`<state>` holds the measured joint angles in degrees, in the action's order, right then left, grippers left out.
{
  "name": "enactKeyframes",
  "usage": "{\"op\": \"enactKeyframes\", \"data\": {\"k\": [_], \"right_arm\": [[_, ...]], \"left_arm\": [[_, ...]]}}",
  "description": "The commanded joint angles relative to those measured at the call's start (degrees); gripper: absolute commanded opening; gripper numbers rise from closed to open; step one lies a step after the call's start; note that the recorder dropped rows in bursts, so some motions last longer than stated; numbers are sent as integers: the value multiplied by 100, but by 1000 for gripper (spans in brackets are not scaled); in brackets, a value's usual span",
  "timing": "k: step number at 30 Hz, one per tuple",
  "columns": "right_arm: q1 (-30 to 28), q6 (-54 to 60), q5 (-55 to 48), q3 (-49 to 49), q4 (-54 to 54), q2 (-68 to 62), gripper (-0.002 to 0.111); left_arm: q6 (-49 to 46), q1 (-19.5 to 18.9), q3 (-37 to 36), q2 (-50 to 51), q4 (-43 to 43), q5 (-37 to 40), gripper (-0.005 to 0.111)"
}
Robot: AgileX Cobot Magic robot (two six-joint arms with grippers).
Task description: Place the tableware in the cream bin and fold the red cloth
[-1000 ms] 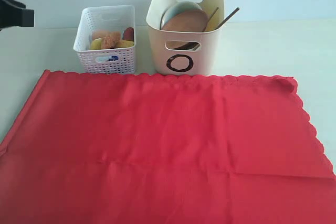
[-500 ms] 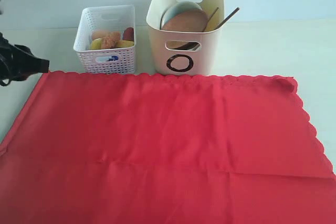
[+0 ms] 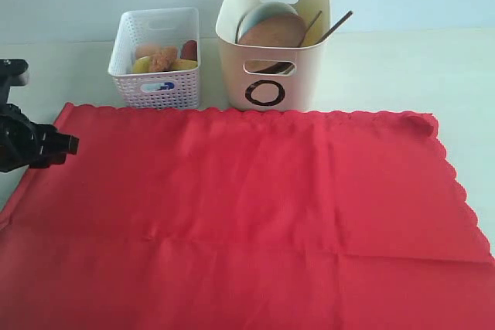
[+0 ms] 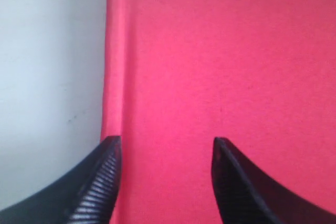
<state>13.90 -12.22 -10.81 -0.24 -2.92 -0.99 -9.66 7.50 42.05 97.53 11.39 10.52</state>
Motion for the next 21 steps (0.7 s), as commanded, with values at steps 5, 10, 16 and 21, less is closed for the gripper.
{"op": "enactKeyframes", "data": {"k": [5,10,16,21], "right_arm": [[12,23,111,24,-38,43,0],[12,23,111,24,-38,43,0],[12,11,121,24,-38,43,0],[12,11,122,24,-28,43,0]], "left_arm": [[259,-189,-20,309,1,-20,52],[259,-189,-20,704,1,-32,52],[259,-189,-20,1117,-11,-45,52],[259,-189,-20,1358,-11,-82,50]]}}
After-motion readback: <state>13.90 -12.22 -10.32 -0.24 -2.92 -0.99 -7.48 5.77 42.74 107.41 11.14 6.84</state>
